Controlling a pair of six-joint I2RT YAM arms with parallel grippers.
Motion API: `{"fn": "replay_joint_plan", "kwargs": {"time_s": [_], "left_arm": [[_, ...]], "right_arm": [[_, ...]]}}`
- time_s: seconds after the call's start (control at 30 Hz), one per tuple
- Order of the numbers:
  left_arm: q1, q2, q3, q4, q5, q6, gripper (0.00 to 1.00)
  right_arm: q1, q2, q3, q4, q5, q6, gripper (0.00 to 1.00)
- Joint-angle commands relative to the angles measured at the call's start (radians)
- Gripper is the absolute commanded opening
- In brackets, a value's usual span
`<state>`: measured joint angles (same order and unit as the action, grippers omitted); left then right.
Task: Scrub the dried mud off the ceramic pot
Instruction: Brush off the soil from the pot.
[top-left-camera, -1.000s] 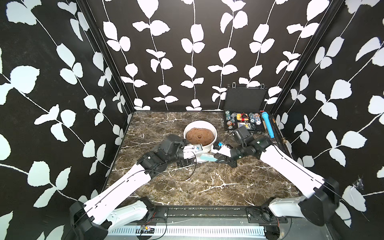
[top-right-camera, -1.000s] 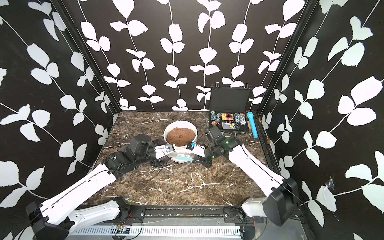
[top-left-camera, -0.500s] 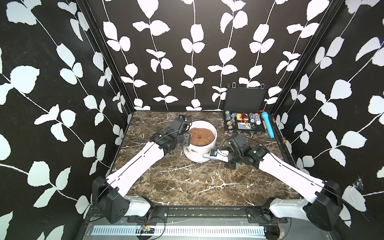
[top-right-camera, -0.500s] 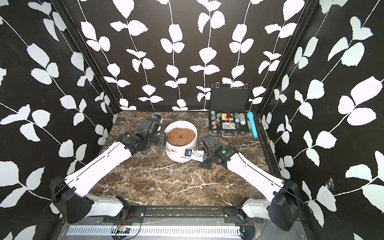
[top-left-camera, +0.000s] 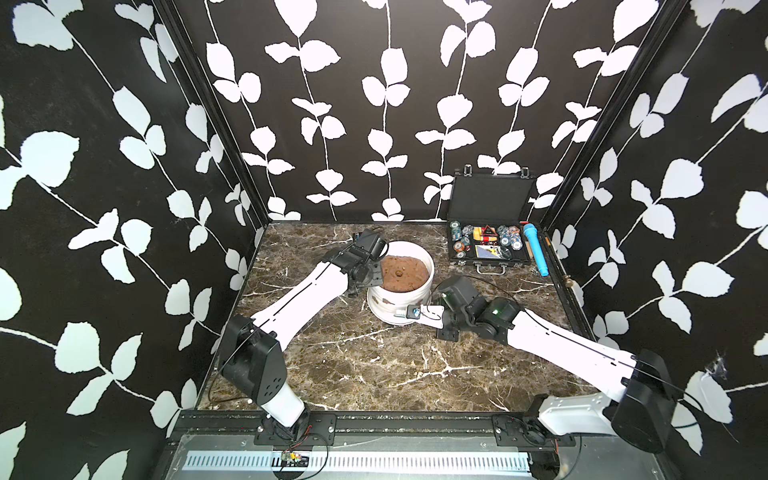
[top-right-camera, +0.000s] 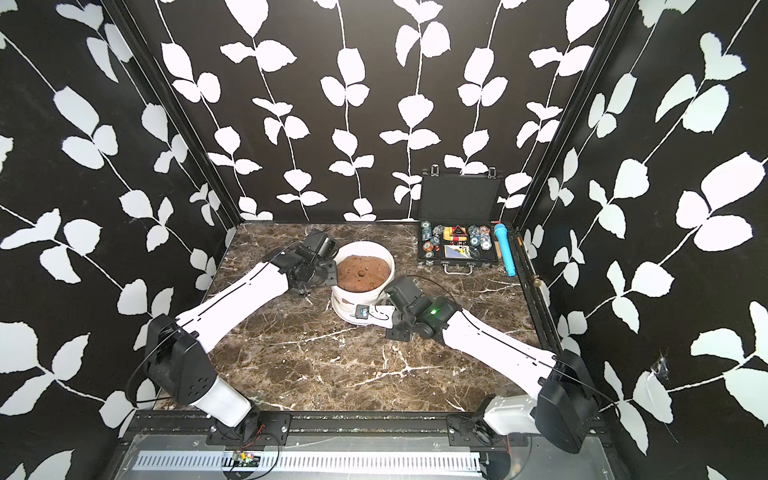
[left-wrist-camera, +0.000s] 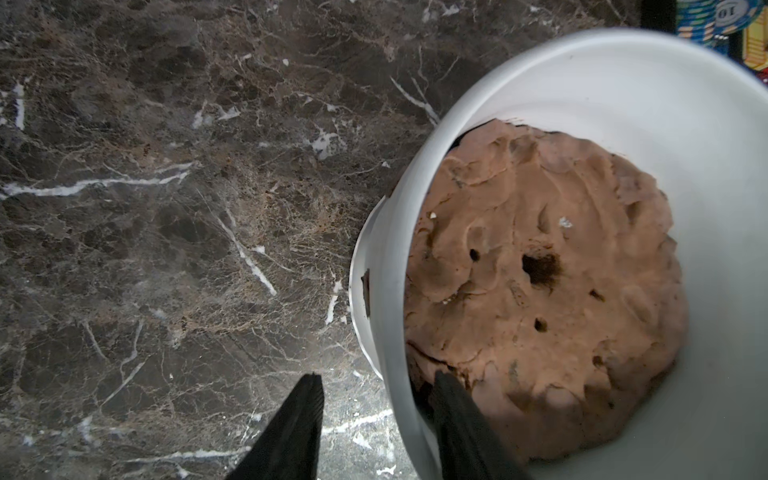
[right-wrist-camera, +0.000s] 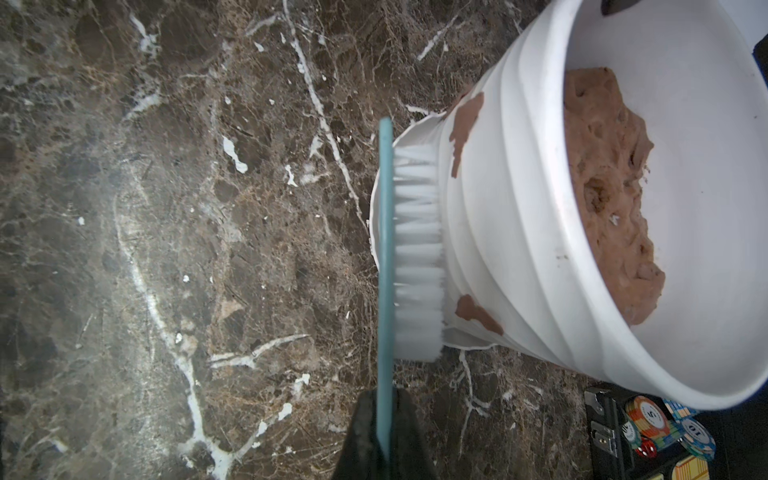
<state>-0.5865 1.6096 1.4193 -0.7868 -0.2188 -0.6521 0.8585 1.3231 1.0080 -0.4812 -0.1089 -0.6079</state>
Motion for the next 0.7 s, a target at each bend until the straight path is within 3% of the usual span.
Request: {"fn": "replay_joint_plan", "kwargs": {"time_s": [0.0,0.2,0.6,0.67], "left_arm": [[0.017,0.007,0.028,-0.002,0.015,-0.015,0.45],[0.024,0.062,0.052,-0.009,0.033,-0.036,0.38],[0.024,0.148,0.171,-0.170,0.012,-0.153,0.00],[0.024,0.150,0.183,-0.191,0.014,-0.186,0.00]], "right_arm": [[0.038,0.015,-0.002,0.040,0.027,0.062,0.00],[0.107,0.095,0.063,0.040,0.144,0.178,0.00],[0.194,0.158,0.126,0.064,0.298,0.378,0.00],[0.207,0.169,0.144,0.052,0.319,0.417,0.00]]}}
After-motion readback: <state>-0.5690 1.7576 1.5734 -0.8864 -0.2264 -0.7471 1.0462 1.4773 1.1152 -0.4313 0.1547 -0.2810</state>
